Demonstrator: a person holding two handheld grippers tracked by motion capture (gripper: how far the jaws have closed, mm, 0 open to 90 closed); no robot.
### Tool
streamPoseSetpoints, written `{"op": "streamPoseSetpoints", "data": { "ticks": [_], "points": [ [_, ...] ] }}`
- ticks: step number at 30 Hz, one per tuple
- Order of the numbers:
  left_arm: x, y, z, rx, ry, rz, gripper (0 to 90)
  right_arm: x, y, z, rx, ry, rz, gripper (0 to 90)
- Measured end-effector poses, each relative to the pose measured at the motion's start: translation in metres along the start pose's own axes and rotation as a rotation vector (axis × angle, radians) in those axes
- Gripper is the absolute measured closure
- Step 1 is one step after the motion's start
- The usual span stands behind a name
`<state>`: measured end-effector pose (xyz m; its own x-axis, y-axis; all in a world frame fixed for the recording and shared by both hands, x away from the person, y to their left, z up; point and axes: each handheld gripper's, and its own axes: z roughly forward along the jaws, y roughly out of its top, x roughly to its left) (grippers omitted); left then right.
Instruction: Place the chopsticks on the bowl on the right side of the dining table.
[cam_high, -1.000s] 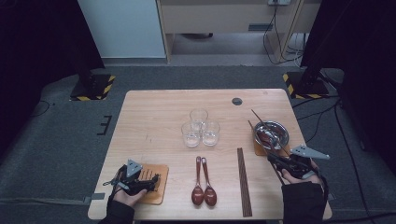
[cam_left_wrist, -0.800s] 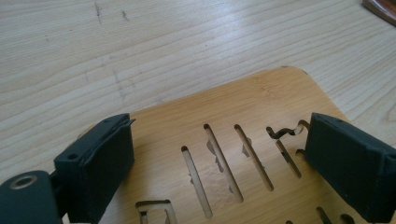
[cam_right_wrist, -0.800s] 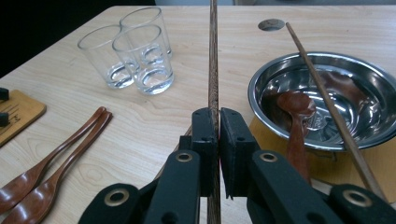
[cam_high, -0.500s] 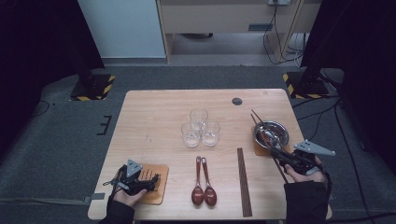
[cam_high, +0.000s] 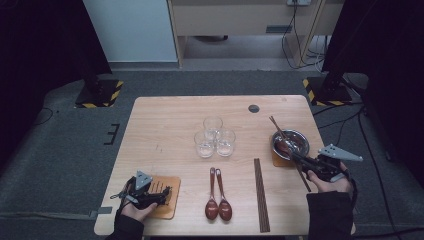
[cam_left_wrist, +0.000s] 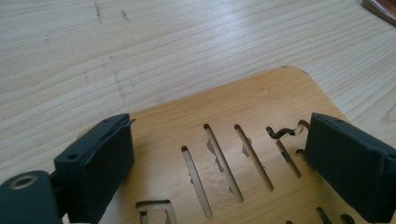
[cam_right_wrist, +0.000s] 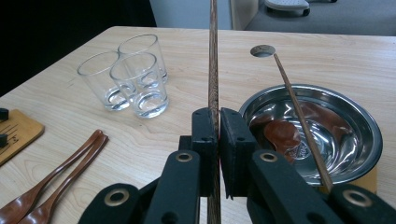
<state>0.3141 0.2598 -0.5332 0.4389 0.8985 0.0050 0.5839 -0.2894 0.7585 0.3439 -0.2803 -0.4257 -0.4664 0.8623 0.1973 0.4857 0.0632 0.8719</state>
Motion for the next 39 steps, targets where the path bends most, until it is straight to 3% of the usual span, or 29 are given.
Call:
{"op": "streamPoseSetpoints", "data": {
  "ticks": [25, 39],
  "points": [
    [0.0, 0.0, 0.0, 0.0, -0.001, 0.0, 7.1, -0.035, 0.017, 0.01, -0.024, -0.041, 0.013, 85.2],
    [0.0, 0.0, 0.0, 0.0, -0.001, 0.0, 7.1, -0.055, 0.023, 0.017, -0.01, -0.071, 0.005, 85.1]
  ]
}}
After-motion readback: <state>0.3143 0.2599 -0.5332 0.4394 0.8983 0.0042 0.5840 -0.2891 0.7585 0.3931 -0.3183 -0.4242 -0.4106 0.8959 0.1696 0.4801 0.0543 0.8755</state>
